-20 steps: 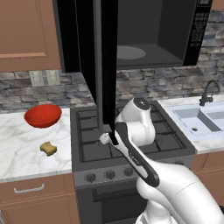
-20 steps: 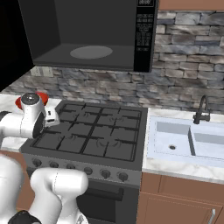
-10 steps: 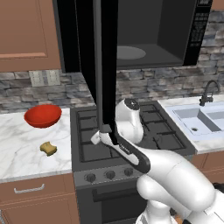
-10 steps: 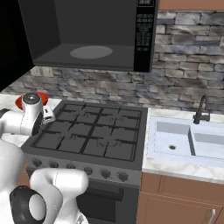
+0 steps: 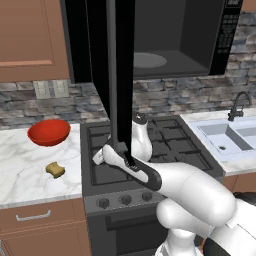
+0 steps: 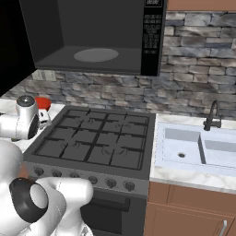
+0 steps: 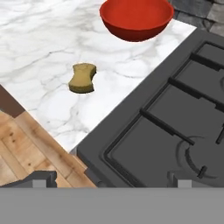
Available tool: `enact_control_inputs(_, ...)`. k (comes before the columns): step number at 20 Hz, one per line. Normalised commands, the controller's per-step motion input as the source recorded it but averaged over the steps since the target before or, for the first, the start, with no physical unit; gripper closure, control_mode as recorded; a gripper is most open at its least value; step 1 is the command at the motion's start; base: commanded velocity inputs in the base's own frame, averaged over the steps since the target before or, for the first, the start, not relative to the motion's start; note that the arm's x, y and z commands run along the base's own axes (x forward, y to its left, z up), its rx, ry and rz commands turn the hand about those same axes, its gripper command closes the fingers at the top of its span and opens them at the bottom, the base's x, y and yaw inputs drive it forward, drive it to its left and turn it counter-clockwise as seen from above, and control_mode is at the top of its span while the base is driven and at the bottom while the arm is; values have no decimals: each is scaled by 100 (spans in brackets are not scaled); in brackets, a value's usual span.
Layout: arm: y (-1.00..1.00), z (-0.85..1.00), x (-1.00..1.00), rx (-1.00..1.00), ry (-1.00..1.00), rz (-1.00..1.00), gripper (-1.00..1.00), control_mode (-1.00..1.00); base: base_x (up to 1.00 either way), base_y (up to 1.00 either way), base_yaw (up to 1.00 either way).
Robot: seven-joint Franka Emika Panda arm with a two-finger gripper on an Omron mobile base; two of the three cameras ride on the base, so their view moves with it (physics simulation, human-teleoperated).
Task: Place the sponge inside the microwave to prepare for sanitizing.
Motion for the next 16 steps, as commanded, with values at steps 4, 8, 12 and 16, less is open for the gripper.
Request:
enact_control_inputs(4,36,-13,1,0,0,0,-100,-100,0,0,0)
enact_control_inputs(8,13,-33,13,0,0,0,-100,-100,0,0,0)
enact_control_inputs(12,7,-19,16,0,-1,0,-100,-100,0,0,0)
enact_control_inputs(16,0,-12,22,0,-3,0,-100,-100,0,0,0)
